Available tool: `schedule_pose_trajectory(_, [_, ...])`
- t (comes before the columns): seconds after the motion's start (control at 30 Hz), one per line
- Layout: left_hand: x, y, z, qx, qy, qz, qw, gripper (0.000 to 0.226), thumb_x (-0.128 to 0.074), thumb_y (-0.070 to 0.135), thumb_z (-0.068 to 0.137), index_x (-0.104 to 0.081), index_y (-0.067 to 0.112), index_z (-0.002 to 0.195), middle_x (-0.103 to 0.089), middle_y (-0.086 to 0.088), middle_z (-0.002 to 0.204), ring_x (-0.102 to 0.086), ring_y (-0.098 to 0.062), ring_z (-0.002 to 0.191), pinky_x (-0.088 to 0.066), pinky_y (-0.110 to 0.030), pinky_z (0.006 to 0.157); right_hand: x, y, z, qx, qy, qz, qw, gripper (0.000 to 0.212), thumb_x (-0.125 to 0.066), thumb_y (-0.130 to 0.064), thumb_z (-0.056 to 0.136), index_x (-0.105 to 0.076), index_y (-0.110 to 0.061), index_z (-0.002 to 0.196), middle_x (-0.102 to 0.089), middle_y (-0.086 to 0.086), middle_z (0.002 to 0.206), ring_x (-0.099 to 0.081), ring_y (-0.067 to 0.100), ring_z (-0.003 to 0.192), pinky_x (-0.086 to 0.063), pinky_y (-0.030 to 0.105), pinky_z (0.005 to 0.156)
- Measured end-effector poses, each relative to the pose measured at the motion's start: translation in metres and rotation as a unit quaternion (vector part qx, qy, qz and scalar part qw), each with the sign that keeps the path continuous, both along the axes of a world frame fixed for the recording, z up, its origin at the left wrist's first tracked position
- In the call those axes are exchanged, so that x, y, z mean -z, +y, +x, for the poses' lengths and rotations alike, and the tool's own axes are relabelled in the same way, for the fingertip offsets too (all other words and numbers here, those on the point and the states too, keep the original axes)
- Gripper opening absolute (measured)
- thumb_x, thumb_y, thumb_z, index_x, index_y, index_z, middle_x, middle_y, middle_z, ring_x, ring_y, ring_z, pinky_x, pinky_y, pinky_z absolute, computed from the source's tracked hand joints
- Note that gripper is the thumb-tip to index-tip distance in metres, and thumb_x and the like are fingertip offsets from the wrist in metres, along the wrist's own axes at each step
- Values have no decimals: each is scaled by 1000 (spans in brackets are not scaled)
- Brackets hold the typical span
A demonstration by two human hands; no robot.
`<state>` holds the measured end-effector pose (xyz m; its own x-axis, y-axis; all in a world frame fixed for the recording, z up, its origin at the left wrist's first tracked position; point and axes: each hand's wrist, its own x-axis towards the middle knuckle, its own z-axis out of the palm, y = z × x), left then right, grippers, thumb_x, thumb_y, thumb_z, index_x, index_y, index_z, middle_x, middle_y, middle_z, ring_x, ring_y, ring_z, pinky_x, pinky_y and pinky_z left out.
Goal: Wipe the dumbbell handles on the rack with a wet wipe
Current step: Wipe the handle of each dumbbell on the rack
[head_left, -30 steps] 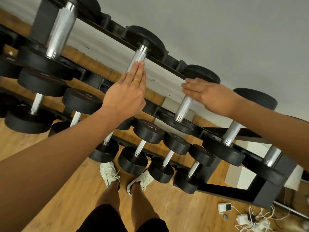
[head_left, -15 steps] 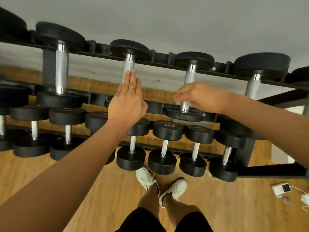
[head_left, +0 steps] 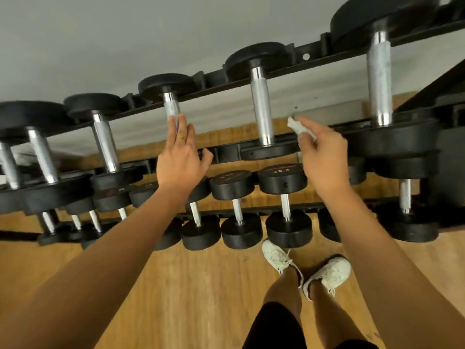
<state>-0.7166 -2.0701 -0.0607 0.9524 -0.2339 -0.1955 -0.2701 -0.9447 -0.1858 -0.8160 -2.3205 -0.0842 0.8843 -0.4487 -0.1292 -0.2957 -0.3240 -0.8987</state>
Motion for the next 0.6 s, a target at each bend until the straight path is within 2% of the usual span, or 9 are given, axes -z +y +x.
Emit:
schedule_pose_trajectory(0.03, [1, 0, 0, -1, -1, 5, 1000, 69, -40, 48, 105, -30, 8, 160, -2, -5, 174, 7, -23, 159, -50, -47, 105, 4, 3, -3, -5, 6, 2, 1000, 36, -50, -10, 104, -58, -15, 139, -62, 3, 135, -50, -1, 117, -32, -4, 95])
schedule_pose_trajectory(0.1, [1, -1, -1, -1, -3, 15, 1000, 68, -40, 49, 105, -31, 9, 160, -3, -4, 174, 8, -23, 159, -49, -49, 106, 8, 8, -7, -11, 7, 12, 1000, 37, -48, -9, 104, -57, -16, 139, -60, 2, 137, -47, -1, 121, -28, -6, 95])
schedule_pose_trajectory(0.2, [0, -2, -1, 23, 1, 42, 999, 70, -38, 53, 104, -31, 11, 160, -4, -1, 174, 10, -26, 159, -50, -51, 105, 8, 9, -10, -29, -4, 34, 999, 41, -44, -4, 104, -55, -17, 141, -55, 0, 144, -47, 6, 132, -34, 14, 111])
schedule_pose_trajectory(0.23, [0, -1, -1, 37, 7, 51, 998, 71, -36, 55, 104, -31, 12, 160, -4, 0, 174, 11, -28, 158, -52, -51, 103, 8, 7, -12, -32, 2, 49, 998, 42, -43, -5, 104, -52, -19, 142, -53, -3, 144, -48, 3, 131, -35, 12, 110])
schedule_pose_trajectory(0.33, [-1, 6, 1, 94, 29, 72, 992, 75, -32, 59, 104, -28, 11, 162, -7, -1, 173, 13, -38, 157, -44, -56, 110, 14, 3, -18, -30, 14, 93, 995, 43, -37, -9, 107, -43, -27, 146, -48, -8, 139, -48, -4, 113, -32, -7, 84])
schedule_pose_trajectory(0.4, [-2, 17, 9, 165, 63, 81, 981, 78, -29, 59, 104, -21, 9, 163, -6, -7, 173, 14, -42, 156, -21, -57, 123, 19, 2, -22, -37, 16, 89, 995, 44, -37, -11, 108, -40, -25, 149, -45, -10, 136, -46, 2, 115, -31, -10, 79])
schedule_pose_trajectory(0.47, [-5, 30, 22, 298, 96, 76, 947, 77, -28, 54, 104, -23, 4, 161, -14, -14, 171, 0, -46, 156, -10, -58, 125, 22, 1, -24, -63, 16, 55, 996, 46, -40, -8, 107, -41, -20, 151, -48, -6, 138, -47, 5, 118, -26, -12, 82])
schedule_pose_trajectory(0.53, [-5, 42, 37, 438, 92, 76, 891, 72, -31, 46, 102, -36, -1, 156, -31, -20, 164, -21, -50, 152, -12, -62, 122, 23, 0, -23, -78, 2, 4, 997, 45, -43, -1, 104, -48, -12, 147, -56, 9, 139, -51, 13, 120, -18, -13, 86])
schedule_pose_trajectory(0.6, [0, 50, 45, 510, 76, 57, 855, 64, -34, 39, 102, -48, -2, 149, -42, -21, 158, -33, -47, 148, -18, -64, 121, 23, -1, -23, -50, -14, -10, 999, 41, -47, 0, 102, -55, -8, 142, -62, 13, 134, -52, 10, 116, -17, -13, 87])
